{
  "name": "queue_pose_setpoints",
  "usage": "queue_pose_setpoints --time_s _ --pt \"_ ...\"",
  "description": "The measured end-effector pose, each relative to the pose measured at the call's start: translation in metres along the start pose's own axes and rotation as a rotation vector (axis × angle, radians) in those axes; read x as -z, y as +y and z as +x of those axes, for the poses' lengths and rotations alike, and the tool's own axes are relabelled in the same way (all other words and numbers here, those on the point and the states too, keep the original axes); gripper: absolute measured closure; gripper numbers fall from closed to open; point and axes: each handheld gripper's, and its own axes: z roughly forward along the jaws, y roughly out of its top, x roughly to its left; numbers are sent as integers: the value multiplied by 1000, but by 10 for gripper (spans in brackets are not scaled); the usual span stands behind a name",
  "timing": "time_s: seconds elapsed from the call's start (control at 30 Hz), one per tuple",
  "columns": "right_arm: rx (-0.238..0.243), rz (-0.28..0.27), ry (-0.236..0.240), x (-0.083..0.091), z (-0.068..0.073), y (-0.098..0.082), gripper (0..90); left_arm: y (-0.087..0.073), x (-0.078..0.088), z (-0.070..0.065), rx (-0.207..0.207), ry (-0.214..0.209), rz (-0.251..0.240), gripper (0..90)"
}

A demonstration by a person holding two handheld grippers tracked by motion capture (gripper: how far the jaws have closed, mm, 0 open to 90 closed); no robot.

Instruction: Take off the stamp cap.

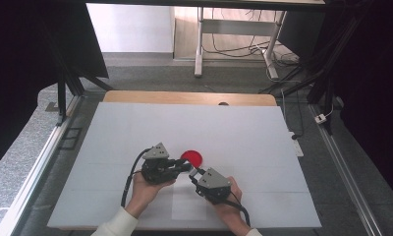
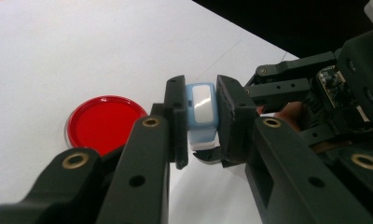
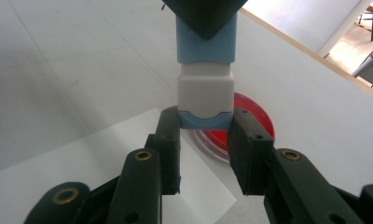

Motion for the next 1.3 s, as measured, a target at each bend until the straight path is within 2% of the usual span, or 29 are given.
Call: queue_pose_setpoints --time_s 0.13,0.23,0.33,0.43,0.47,0.5,0.53,0.57,0.6,0.63,0.67,0.7,0.8,0.9,1.0,1.3 --pt "68 19 -15 1 -1 1 659 0 -1 0 -1 -4 4 751" --pt "94 36 -20 2 -2 2 659 -1 -2 -1 -3 -1 4 751" --pt "88 35 -14 1 -3 1 659 -1 -2 -1 -2 0 4 751" --pt "51 22 -5 1 -3 0 659 -1 -1 0 2 -1 -2 751" --pt "31 26 -11 1 -2 0 660 -1 4 -2 -18 74 -45 759" --pt "3 62 -2 -2 -4 -3 660 2 12 -2 -53 145 -65 759" --pt "-32 81 1 -3 -8 -9 660 2 20 3 -32 137 -99 760" --pt "-81 67 6 -1 -11 -15 660 1 26 7 -8 85 -113 760" --pt "-82 19 2 6 -12 -11 660 -1 24 7 -14 94 -99 760" --pt "-35 -3 -25 13 -13 -3 660 -1 22 6 -21 98 -80 760" --pt "-28 -23 -37 16 -14 2 660 -2 19 6 -17 90 -66 759" --pt "-51 -41 -29 19 -17 7 659 -2 16 5 -12 80 -61 759" --pt "-58 -24 -33 19 -21 2 659 0 14 3 -16 70 -61 759" --pt "-87 1 -20 17 -24 -8 659 0 16 7 13 55 -64 758" --pt "-97 2 -27 18 -28 -11 659 -1 18 8 22 53 -69 758" --pt "-88 -1 -27 18 -29 -16 657 -2 16 9 19 40 -51 757"
